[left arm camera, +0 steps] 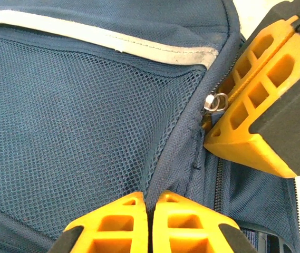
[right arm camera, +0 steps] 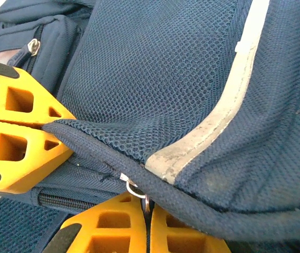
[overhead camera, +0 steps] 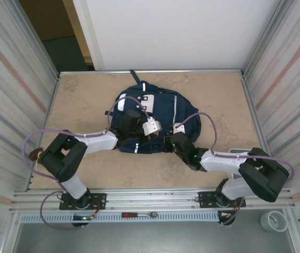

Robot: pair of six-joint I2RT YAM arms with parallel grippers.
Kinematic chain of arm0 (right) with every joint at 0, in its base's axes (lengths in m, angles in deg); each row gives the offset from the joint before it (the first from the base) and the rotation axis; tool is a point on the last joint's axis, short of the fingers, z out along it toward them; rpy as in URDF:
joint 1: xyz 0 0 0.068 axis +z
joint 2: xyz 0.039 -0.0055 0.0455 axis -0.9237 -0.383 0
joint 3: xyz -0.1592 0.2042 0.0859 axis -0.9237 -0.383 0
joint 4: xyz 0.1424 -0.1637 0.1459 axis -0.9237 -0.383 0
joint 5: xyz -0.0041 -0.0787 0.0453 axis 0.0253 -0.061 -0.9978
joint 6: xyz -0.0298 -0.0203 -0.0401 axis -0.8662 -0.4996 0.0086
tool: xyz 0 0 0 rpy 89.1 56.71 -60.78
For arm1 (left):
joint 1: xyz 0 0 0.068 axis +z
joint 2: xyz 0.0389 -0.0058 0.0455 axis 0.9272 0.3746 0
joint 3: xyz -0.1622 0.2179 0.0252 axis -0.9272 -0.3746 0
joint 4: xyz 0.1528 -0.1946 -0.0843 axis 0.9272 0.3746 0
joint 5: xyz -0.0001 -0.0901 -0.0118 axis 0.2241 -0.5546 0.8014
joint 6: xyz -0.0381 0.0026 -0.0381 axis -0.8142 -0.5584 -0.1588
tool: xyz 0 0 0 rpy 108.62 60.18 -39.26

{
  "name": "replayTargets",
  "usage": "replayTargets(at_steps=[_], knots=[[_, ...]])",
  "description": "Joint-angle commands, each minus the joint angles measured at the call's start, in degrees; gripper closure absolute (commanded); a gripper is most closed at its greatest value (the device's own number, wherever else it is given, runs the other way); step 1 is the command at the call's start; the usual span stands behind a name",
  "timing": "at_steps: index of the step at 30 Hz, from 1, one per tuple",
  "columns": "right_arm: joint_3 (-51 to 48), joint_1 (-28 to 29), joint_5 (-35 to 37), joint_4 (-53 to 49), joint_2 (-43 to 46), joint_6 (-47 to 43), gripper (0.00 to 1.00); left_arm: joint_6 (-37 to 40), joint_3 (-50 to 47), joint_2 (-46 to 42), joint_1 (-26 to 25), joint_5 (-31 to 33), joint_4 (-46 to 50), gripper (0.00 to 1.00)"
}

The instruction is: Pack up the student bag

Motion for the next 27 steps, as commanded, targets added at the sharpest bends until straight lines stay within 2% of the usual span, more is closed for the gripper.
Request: replayTargets(at_steps=[1, 10, 16, 23, 24, 27], knots=[[-0.68, -2.24, 0.39, -3.01, 2.62, -2.31, 1.00, 0.74, -1.91, -2.11, 1.55, -0.44, 1.12, 1.00], [-3.66, -10.74, -6.20, -10.41, 9.99, -5.14, 1.00, 3.62, -4.23, -2.52, 3.19, 0.83, 0.06, 1.00], [-2.99, -17.45, -11.32, -14.41, 11.45, -4.63, 1.00, 4.19, -4.34, -2.05, 3.45, 1.21, 0.48, 1.00], [-1.47, -19.70, -21.06, -12.80, 11.72, -6.80, 1.00, 3.65, -3.12, -3.09, 3.31, -1.06, 2.58, 1.00], [-1.65, -19.71, -22.60, -11.87, 12.11, -6.82, 1.00, 3.59, -2.66, -3.76, 3.02, -1.58, 3.45, 0.96], [-1.60, -19.62, -26.20, -9.95, 13.07, -6.77, 1.00, 4.29, -1.91, -5.21, 1.42, -2.07, 4.20, 0.73]])
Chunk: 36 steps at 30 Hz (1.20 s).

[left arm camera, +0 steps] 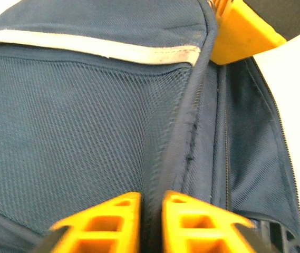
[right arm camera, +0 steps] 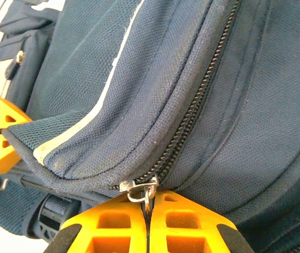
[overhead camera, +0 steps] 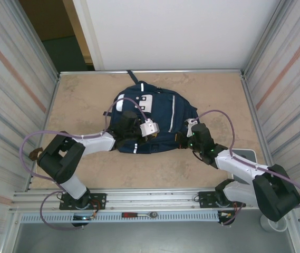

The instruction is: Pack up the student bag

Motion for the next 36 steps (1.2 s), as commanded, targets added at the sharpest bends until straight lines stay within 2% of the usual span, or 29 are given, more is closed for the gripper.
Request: replayTargets(at_steps=[1, 3, 8, 12, 16, 19, 24, 26, 29, 32, 36], knots=[[0.81, -0.96, -2.54, 0.24, 1.86, -0.90, 1.00, 0.52, 0.77, -3.62, -0.66, -0.10, 5.41, 0.68], [1.25, -0.45, -3.82, 0.72, 2.45, -0.42, 1.00, 2.29, 2.00, -4.43, -2.50, 1.30, 7.22, 0.59], [2.36, 2.41, -3.91, 0.64, 3.56, -0.07, 1.00, 5.77, 4.21, -5.10, -6.44, 5.84, 9.46, 0.50], [2.79, 4.77, -3.47, 1.45, 3.20, 0.13, 1.00, 7.28, 4.27, -4.53, -7.88, 8.94, 7.80, 0.46], [2.54, 7.00, -3.29, 2.54, 3.28, 0.49, 1.00, 7.65, 4.87, -3.38, -8.22, 9.19, 7.85, 0.47], [2.53, 8.27, -3.21, 2.67, 3.37, -0.25, 1.00, 7.66, 5.04, -2.49, -8.25, 9.14, 7.91, 0.56], [1.94, 7.97, -1.61, 0.19, 4.44, -2.16, 1.00, 8.60, 3.97, -2.61, -7.53, 9.50, 7.51, 0.85], [1.73, 6.87, -1.02, -1.93, 4.86, -3.57, 1.00, 9.21, 2.88, -3.52, -6.64, 8.48, 7.64, 0.93], [1.48, 3.67, -0.30, -5.51, 5.48, -5.32, 1.00, 9.42, 0.03, -5.70, -4.33, 5.65, 6.17, 0.98], [1.60, -1.28, -1.06, -8.40, 5.32, -5.03, 1.00, 9.41, -2.11, -8.00, -1.82, 2.20, 5.58, 0.99], [2.44, -3.76, -1.84, -8.32, 4.14, -3.39, 1.00, 9.42, -2.96, -9.05, 0.34, -1.15, 6.71, 0.99]])
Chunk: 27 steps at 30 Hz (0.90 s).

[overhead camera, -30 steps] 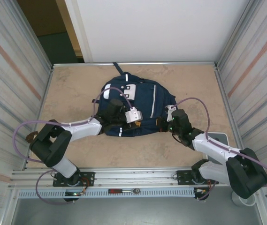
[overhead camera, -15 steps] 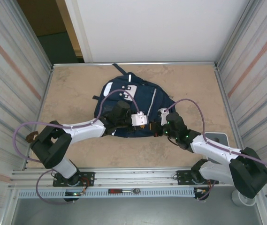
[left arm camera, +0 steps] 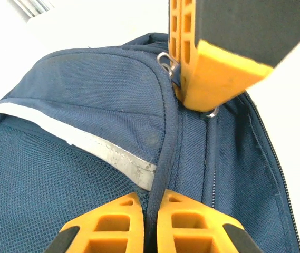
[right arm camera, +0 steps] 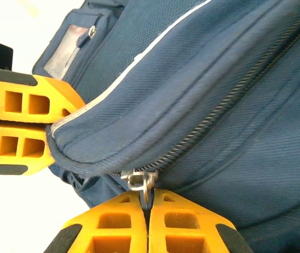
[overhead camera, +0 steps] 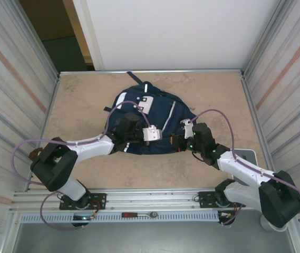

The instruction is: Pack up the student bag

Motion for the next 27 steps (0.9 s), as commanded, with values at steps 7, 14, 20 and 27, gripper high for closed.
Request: replayTargets(at_steps=[7, 14, 20, 27], knots=[[5.87, -4.76, 9.94, -7.33, -5.63, -0.06, 1.00, -0.48, -4.26, -4.35, 6.06, -4.13, 3.77, 0.99], [5.66, -4.72, 4.49, -2.15, -5.85, 0.33, 1.00, -1.72, -4.23, -3.81, 6.86, -6.04, 2.89, 0.97], [6.35, 0.04, 3.05, 1.28, -6.21, 0.19, 1.00, -6.28, -2.52, -5.69, 5.61, -5.52, 5.08, 0.59], [7.41, 3.87, 2.00, 4.39, -7.38, 0.69, 1.00, -7.26, -4.35, -12.58, -0.98, 3.43, 4.11, 0.33]])
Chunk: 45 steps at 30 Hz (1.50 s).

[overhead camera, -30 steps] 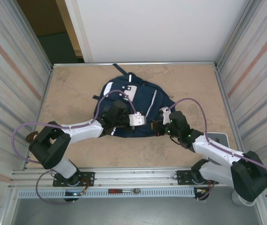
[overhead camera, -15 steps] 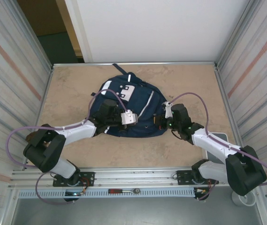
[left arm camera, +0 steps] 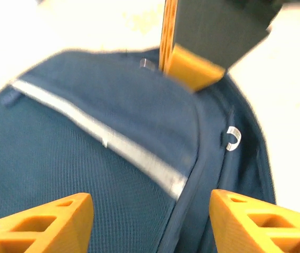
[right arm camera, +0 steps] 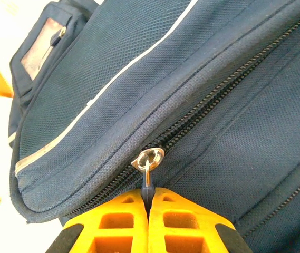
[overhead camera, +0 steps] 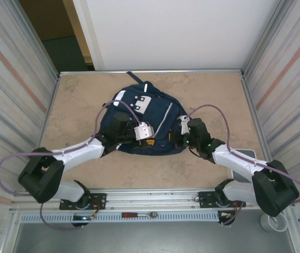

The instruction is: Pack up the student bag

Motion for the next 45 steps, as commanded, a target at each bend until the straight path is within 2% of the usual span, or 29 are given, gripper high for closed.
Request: replayTargets(at_steps=[1, 4, 7, 17, 19, 24, 27, 33, 35, 43, 45], knots=[[2.67, 2.10, -1.04, 4.59, -0.26, 0.59, 1.00, -0.25, -0.24, -3.28, -3.65, 6.34, 1.77, 0.31], [2.92, 3.73, -1.66, 5.82, -0.28, 0.21, 1.00, 2.87, 1.02, -2.52, -7.00, 10.59, 4.10, 0.30], [3.13, 4.83, -2.27, 6.98, -0.27, 0.16, 1.00, 4.22, 1.21, -1.12, -7.84, 10.91, 4.14, 0.32], [2.11, 6.40, -2.80, 8.51, 0.37, 0.47, 1.00, 4.24, -1.14, 0.57, -4.87, 10.74, -0.34, 0.48], [2.10, 6.50, -2.71, 8.41, 0.60, 0.49, 1.00, 4.27, -1.05, 1.05, -4.23, 10.25, -0.50, 0.55], [1.93, 6.07, 0.16, 5.44, 1.05, -0.96, 1.00, 3.15, -1.60, 0.49, -1.96, 8.19, -0.52, 0.85], [1.97, 3.37, 1.35, 2.44, 1.06, -1.11, 1.00, 2.39, -3.33, -1.58, -0.50, 6.87, -1.85, 0.90], [5.35, -5.72, 0.13, -6.02, -2.22, 0.64, 1.00, -0.57, -8.54, -6.91, 4.51, 3.56, -6.17, 0.91], [6.41, -6.80, -1.35, -6.12, -3.92, 1.21, 1.00, -1.57, -10.42, -8.07, 5.95, 2.90, -8.18, 0.91], [8.61, -1.50, -2.84, -1.62, -7.32, 1.30, 1.00, -4.28, -11.14, -9.22, 6.83, 0.68, -6.76, 0.79], [8.62, -0.83, -2.83, -1.06, -7.56, 1.29, 1.00, -4.69, -11.20, -9.29, 6.75, 0.12, -6.49, 0.70]])
